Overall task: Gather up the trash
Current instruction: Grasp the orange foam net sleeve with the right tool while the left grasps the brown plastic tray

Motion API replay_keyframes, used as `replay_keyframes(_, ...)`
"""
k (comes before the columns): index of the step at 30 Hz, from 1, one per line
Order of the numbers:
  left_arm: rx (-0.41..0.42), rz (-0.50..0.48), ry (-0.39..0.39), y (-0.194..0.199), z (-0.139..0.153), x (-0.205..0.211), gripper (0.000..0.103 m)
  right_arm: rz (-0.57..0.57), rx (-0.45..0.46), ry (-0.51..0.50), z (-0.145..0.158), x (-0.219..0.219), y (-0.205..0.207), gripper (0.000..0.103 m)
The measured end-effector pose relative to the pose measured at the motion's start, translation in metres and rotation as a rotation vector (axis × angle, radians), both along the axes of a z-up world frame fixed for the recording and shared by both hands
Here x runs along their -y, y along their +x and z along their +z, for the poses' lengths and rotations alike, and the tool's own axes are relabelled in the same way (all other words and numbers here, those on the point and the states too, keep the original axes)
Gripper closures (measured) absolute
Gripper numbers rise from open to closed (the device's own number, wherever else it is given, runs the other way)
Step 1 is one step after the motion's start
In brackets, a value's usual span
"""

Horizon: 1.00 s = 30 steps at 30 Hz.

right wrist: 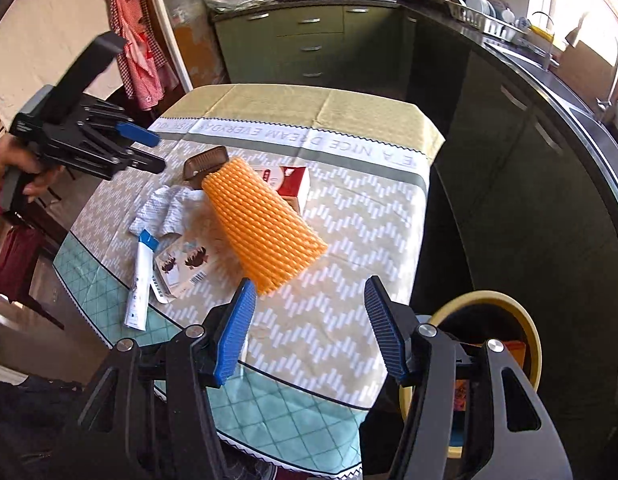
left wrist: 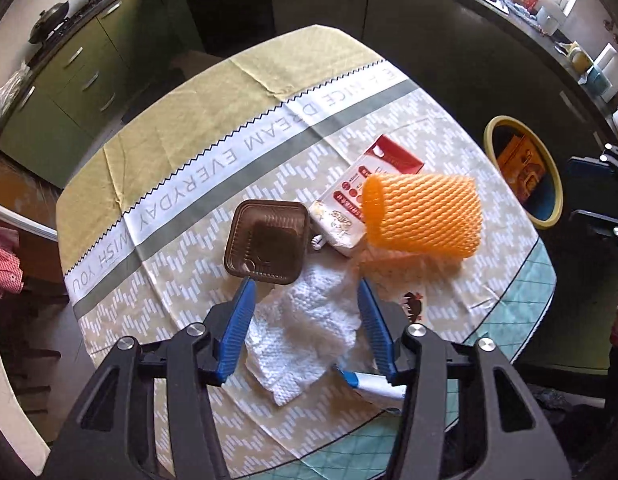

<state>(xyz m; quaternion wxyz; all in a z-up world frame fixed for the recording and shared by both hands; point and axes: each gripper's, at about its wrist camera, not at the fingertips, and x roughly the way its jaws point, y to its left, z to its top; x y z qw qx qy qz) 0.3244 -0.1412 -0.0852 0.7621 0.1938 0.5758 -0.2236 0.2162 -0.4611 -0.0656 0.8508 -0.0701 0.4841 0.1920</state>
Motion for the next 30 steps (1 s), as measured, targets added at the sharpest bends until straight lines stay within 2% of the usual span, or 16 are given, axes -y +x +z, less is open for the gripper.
replay_keyframes(4, -0.051, -0.025, 0.002, 0.022, -0.029, -0.003, 0.063, 0.01, -0.01, -0.027, 0.001, -0.006, 0.007, 0.046)
replay_keyframes(9, -0.106, -0.053, 0.004, 0.03, -0.053, 0.0, 0.064, 0.011, -0.038, -0.04, -0.008, -0.001, 0.017, 0.046)
replay_keyframes(12, -0.126, -0.061, 0.017, 0.031, -0.064, 0.002, 0.071, 0.024, -0.066, -0.034, -0.019, -0.005, 0.024, 0.044)
replay_keyframes(16, -0.15, -0.044, 0.02, 0.033, -0.073, -0.001, 0.097, 0.016, -0.131, 0.006, -0.037, -0.007, 0.033, 0.043)
replay_keyframes(23, -0.079, -0.02, 0.001, 0.025, -0.049, -0.012, 0.098, -0.047, -0.263, 0.153, -0.067, 0.009, 0.049, 0.043)
replay_keyframes(28, -0.055, -0.014, 0.0, 0.016, -0.033, -0.021, 0.098, -0.034, -0.344, 0.169, -0.085, -0.003, 0.06, 0.042)
replay_keyframes(30, -0.053, -0.014, 0.002, 0.013, -0.031, -0.023, 0.098, -0.013, -0.367, 0.152, -0.09, -0.013, 0.064, 0.039)
